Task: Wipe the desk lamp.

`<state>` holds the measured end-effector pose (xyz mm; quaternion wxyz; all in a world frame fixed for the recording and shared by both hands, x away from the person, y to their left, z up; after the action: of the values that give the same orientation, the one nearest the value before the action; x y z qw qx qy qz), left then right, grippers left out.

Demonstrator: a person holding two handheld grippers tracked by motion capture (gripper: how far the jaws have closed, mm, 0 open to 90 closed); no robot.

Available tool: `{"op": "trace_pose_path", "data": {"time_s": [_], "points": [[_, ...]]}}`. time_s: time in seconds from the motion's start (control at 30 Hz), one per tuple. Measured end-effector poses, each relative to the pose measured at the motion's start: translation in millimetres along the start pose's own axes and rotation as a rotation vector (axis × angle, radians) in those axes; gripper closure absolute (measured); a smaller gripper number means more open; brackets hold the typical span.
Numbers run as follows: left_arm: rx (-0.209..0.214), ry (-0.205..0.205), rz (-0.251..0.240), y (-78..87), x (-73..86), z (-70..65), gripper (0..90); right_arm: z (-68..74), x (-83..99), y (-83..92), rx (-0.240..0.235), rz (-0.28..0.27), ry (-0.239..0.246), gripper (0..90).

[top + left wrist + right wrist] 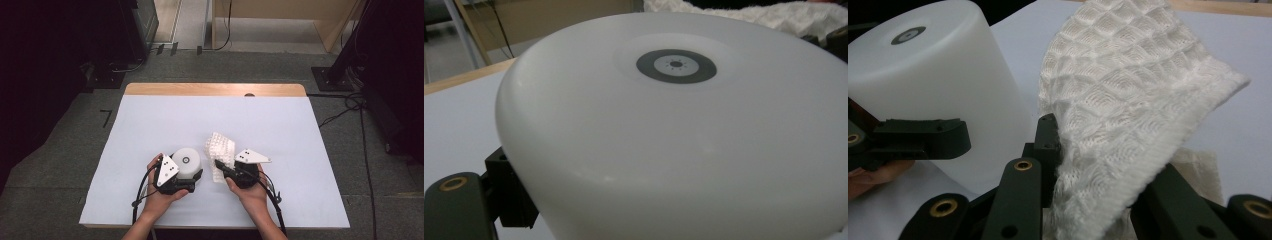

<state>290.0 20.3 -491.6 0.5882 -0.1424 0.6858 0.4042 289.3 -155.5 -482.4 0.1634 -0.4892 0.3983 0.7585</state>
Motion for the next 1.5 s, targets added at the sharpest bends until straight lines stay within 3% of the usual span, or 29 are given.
{"op": "trace_pose_path", "data": {"time_s": [0.17, 0.4, 0.53, 0.73, 0.87, 1.23, 1.4, 1.5], "points": [[0.008, 0.025, 0.025, -4.5, 3.5, -0.3, 8.2, -2.3, -0.2, 1.4, 0.004, -0.002, -0.011, 73.2], [-0.048, 0.037, -0.003, 3.6, -3.7, -0.2, 4.6, -3.9, -1.2, 2.7, 0.008, -0.007, -0.012, 73.1], [-0.095, 0.081, -0.046, 10.3, -8.2, -5.2, 4.5, -5.8, -1.7, 4.4, 0.013, -0.009, -0.013, 73.1], [-0.243, 0.114, -0.033, 3.1, -1.4, -13.7, 5.3, -7.2, 0.0, 2.8, 0.017, -0.004, -0.019, 73.1], [-0.222, 0.134, -0.018, 1.4, 0.1, -11.4, 7.8, -4.1, 3.8, -1.1, 0.008, 0.011, -0.007, 73.1], [-0.192, 0.117, -0.010, 0.9, 1.0, -9.4, 8.5, 6.3, 13.2, -12.2, -0.013, 0.053, 0.012, 73.0], [-0.129, 0.115, 0.006, 3.1, -0.4, -2.2, 8.8, 14.6, 23.8, -21.6, -0.028, 0.089, 0.019, 72.7], [-0.051, 0.122, -0.046, 10.2, -6.4, 2.2, 8.8, 21.5, 26.9, -26.0, -0.035, 0.103, 0.029, 72.8]]}}
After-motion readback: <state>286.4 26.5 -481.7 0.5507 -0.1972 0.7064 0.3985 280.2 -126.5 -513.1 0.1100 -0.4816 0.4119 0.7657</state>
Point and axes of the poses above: each handheld gripper's, and its own axes: y roughly backward along the jaws, x roughly out of its underside, z roughly to its left, the point moved 6 cm from there along -y, roughly forward along the jaws, and after that the axes turned 2 degrees about y, right-handed, at the moved point
